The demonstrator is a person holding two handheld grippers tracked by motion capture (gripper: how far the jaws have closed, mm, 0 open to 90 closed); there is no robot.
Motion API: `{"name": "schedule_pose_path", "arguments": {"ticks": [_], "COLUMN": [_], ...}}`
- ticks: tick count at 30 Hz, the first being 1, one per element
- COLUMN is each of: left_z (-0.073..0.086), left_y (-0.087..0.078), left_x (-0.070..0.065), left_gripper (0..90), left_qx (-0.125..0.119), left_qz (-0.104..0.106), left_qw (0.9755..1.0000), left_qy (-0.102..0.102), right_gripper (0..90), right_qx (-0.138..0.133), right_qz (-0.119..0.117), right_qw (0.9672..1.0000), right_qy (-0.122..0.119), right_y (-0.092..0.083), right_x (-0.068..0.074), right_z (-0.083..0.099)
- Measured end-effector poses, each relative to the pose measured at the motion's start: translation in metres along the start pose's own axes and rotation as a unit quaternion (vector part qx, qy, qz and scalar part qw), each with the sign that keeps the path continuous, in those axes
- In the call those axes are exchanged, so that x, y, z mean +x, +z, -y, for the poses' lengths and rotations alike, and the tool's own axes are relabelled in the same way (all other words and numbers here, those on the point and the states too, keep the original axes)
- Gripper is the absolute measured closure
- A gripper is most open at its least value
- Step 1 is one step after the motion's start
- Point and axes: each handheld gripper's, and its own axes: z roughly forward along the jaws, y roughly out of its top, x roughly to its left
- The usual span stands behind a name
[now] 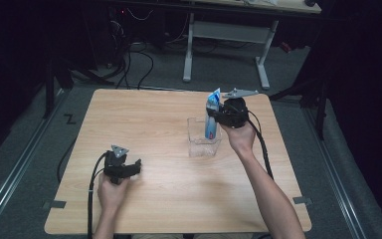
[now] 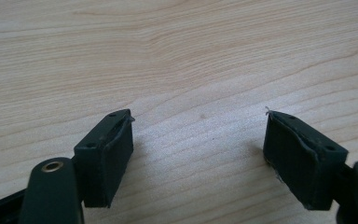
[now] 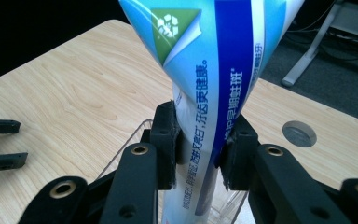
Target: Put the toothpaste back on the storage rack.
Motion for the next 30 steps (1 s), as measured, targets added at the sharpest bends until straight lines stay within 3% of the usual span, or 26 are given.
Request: {"name": "schedule_pose_path", "arguments": {"ticks": [14,30], "left_z": [0.0,0.0], "left_y": [0.0,0.0], "left_x": [0.0,0.0], "left_gripper": [24.4,24.4], "left_qx": [0.0,0.0], "left_qz": [0.0,0.0], "left_qw": [1.0,1.0], "left_qy": [0.0,0.0], "right_gripper": [71.2,71.6], "right_qx": [0.024,0.053], "right_qz": [-0.005,-0.018], "right_qw": [0.9997,0.9984], "right_qy": [-0.007,0.01], "right_y": [0.006,0.015], "right_x": [0.0,-0.007], "right_z": [0.004,0.019]}}
